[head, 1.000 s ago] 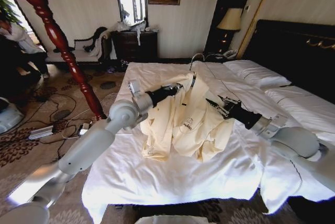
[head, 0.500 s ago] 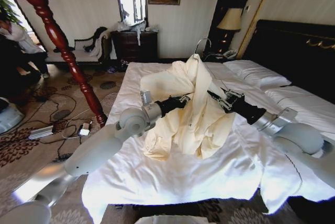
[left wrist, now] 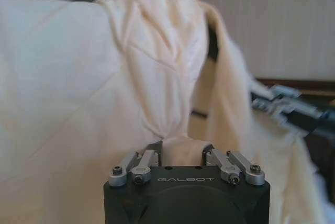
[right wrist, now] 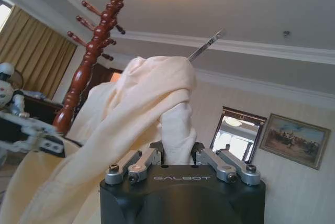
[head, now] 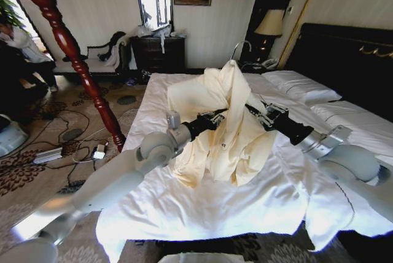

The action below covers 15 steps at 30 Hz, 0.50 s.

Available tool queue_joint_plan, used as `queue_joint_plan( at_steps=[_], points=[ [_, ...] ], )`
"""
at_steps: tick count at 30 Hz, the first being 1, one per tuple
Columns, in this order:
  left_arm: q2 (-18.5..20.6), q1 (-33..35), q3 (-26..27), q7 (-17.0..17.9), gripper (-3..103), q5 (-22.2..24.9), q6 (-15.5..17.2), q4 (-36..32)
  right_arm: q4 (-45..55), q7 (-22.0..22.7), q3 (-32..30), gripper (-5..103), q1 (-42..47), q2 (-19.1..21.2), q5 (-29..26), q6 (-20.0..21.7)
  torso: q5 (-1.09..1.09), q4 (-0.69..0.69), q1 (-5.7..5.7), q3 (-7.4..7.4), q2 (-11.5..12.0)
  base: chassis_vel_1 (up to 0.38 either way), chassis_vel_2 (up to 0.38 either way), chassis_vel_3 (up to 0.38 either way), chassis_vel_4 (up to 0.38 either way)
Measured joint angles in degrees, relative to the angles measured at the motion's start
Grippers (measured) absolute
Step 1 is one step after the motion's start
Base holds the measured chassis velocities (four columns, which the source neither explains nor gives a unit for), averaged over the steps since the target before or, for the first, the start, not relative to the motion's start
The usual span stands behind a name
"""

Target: Pick up the clothes from the bed and hang them on the clothes hanger.

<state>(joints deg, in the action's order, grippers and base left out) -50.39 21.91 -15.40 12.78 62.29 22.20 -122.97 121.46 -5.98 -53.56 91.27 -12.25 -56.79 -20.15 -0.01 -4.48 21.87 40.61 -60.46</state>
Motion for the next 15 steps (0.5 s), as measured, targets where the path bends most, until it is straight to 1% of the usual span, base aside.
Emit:
queue_joint_plan(
  at_steps=[1,2,3,4,5,6,8,9,10,11,12,13,15],
  points=[
    [0.00,0.00,0.00,0.00,39,0.00,0.00,0.00,0.00,0.00,0.00,22,0.00,0.00,0.00,0.00,0.00,0.00,0.00,0.00,0.00,0.000,0.000,0.000,0.000],
    [1.12,0.67,0.81,0.71,44,-0.48,0.97,-0.56,-0.22,-0.04,-0.03,22,-0.10,-0.05,-0.37,-0.12,0.01,0.01,0.00,0.00,0.00,0.000,0.000,0.000,0.000],
    [3.14,2.02,2.38,1.47,44,-1.24,2.30,-1.57,-0.63,-0.40,-0.10,22,-0.30,-0.11,-0.81,-0.41,0.00,0.02,0.00,0.01,0.01,0.000,0.000,0.000,0.000],
    [6.18,4.61,5.61,2.03,55,-2.62,3.43,-3.20,-1.49,-1.55,-0.26,22,-0.66,-0.18,-1.26,-0.85,0.00,0.03,0.00,0.00,0.00,0.000,0.000,0.000,0.000],
    [8.16,7.08,8.25,2.16,55,-3.52,3.97,-4.26,-1.98,-2.34,-0.34,22,-0.89,-0.22,-1.56,-1.09,0.00,0.03,0.00,0.00,0.00,0.000,0.000,0.000,0.000],
    [8.16,7.08,8.25,2.16,55,-3.52,3.97,-4.26,-1.98,-2.34,-0.34,22,-0.89,-0.22,-1.56,-1.09,0.00,0.03,0.00,0.00,0.00,0.000,0.000,0.000,0.000],
    [10.43,10.34,12.24,2.09,66,-4.09,4.06,-5.79,-2.58,-3.14,-0.57,22,-1.19,-0.25,-2.01,-1.34,-0.02,0.04,0.00,0.00,0.00,0.000,0.000,0.000,0.000],
    [12.39,12.98,15.91,1.86,72,-3.67,3.10,-7.64,-3.00,-3.82,-0.72,22,-1.29,-0.25,-2.14,-1.50,-0.02,0.04,0.00,0.00,0.00,0.000,0.000,0.000,0.000],
    [13.14,13.83,17.47,1.59,77,-3.43,2.28,-8.36,-3.22,-4.22,-0.75,22,-1.26,-0.22,-2.06,-1.61,-0.02,0.03,0.00,0.00,0.00,0.000,0.000,0.000,0.000],
    [13.14,13.83,17.47,1.59,77,-3.43,2.28,-8.36,-3.22,-4.22,-0.75,22,-1.26,-0.22,-2.06,-1.61,-0.02,0.03,0.00,0.00,0.00,0.000,0.000,0.000,0.000],
    [14.16,14.44,19.37,1.09,82,-3.05,0.65,-9.24,-3.52,-4.81,-0.77,22,-1.05,-0.03,-1.61,-1.77,-0.01,0.02,0.00,0.00,0.00,0.000,0.000,0.000,0.000],
    [14.63,14.52,20.10,0.91,82,-2.88,-0.15,-9.59,-3.67,-5.11,-0.76,22,-0.93,0.08,-1.28,-1.84,0.00,0.01,0.00,0.00,0.00,0.000,0.000,0.000,0.000],
    [16.26,14.16,21.78,-0.13,93,-3.12,-2.51,-10.32,-4.52,-6.79,-0.74,22,-0.55,0.67,0.35,-2.35,0.00,0.00,0.00,0.00,0.00,0.000,0.000,0.000,0.000]
  ],
)
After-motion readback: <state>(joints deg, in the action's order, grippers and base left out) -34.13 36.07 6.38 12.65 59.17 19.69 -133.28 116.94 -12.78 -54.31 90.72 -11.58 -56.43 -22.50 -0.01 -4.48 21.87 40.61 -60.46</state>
